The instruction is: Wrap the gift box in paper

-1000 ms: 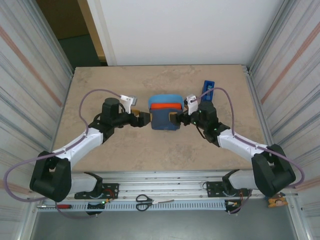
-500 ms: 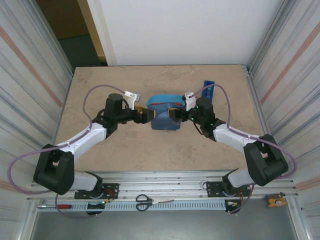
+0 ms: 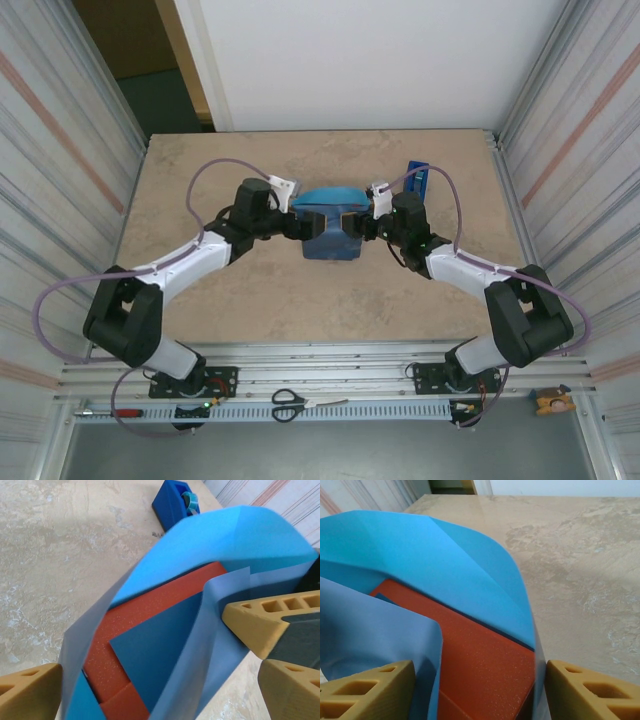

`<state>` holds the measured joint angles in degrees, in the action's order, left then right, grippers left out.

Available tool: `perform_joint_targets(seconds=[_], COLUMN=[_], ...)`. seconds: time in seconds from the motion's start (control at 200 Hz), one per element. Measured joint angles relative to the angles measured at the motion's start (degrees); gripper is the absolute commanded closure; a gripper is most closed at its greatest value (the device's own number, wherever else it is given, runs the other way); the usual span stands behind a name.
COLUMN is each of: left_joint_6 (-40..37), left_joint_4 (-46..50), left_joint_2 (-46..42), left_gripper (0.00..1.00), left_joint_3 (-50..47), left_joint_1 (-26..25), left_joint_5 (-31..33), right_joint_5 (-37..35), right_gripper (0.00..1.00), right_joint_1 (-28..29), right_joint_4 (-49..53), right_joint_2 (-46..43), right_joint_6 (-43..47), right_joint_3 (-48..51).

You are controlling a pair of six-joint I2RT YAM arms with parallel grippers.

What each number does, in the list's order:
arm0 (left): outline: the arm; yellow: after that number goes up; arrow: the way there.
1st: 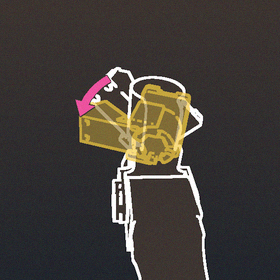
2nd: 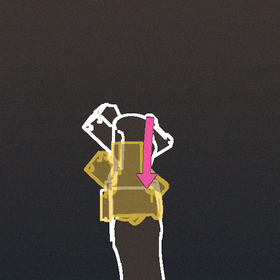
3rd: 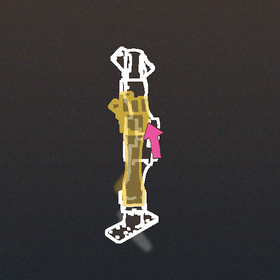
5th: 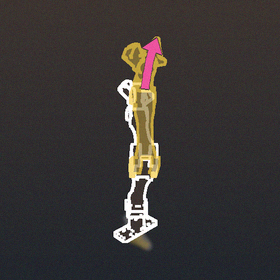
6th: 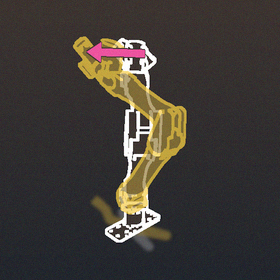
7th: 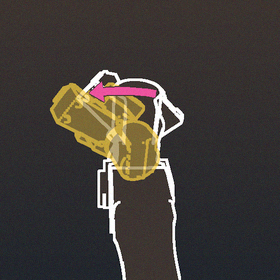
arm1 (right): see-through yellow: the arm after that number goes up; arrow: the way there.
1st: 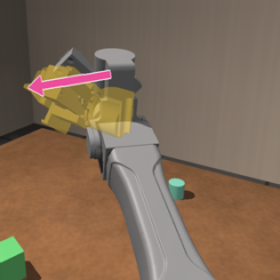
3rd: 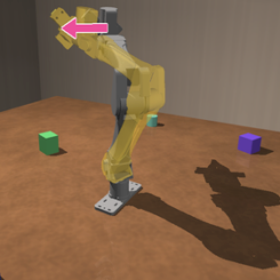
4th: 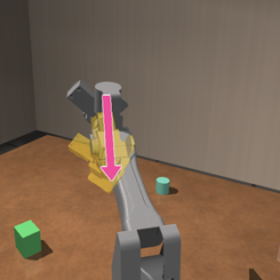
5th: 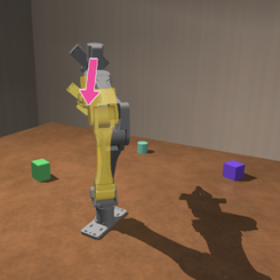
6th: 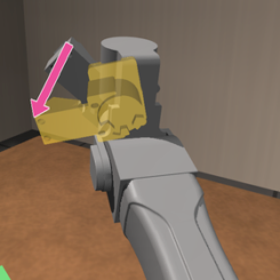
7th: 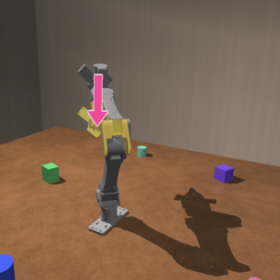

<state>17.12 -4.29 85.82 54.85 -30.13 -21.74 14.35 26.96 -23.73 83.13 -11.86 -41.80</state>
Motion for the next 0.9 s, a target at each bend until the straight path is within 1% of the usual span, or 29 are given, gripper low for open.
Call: perform_joint_targets(seconds=[0.15, 0.21, 0.351, 0.386, 0.451, 0.556, 0.636, 0.727, 0.812, 0.902], left_joint_6=[0.02, 0.13, 1.40, 1.99, 3.19, 4.98, 6.40, 7.78, 8.70, 8.92], left_joint_4=[1.18, 1.90, 2.80, 2.78, 2.51, 2.16, 1.73, 1.40, 1.46, 1.55], left_joint_2=[1.51, 1.95, 3.10, 3.39, 3.98, 4.79, 5.07, 5.29, 5.49, 5.53], left_gripper=[0.02, 0.05, 0.13, 0.16, 0.21, 0.20, 0.23, 0.20, 0.20, 0.20], left_joint_3=[0.07, 0.26, 1.81, 2.12, 2.51, 3.06, 3.06, 3.08, 3.13, 3.17], left_joint_1=[-1.05, -1.11, -1.14, -1.11, -1.14, -1.11, -1.11, -0.94, -0.48, -0.22], left_joint_5=[3.37, 5.09, 7.82, 8.11, 7.87, 6.67, 6.12, 5.22, 4.20, 3.32], right_joint_5=[0.02, 0.02, 0.02, 0.04, 0.02, -0.02, 0.00, 0.07, 0.35, 0.48], right_gripper=[0.29, 0.27, 0.27, 0.27, 0.27, 0.27, 0.27, 0.22, 0.17, 0.18], right_joint_1=[0.00, 0.00, 0.00, 0.00, 0.00, -0.11, -0.11, -0.11, -0.11, -0.11], right_joint_4=[0.70, 1.16, 1.95, 2.08, 2.40, 2.64, 3.23, 3.89, 4.55, 5.18], right_joint_2=[0.00, 0.00, -0.02, -0.02, -0.02, -0.13, -0.46, -0.83, -1.09, -1.16], right_joint_6=[-0.15, -0.15, -0.15, -0.13, -0.15, -0.13, -0.15, -0.63, -1.46, -2.86], right_joint_3=[-0.24, -0.48, -0.70, -0.79, -0.85, -0.87, -0.92, -0.96, -0.96, -1.33])
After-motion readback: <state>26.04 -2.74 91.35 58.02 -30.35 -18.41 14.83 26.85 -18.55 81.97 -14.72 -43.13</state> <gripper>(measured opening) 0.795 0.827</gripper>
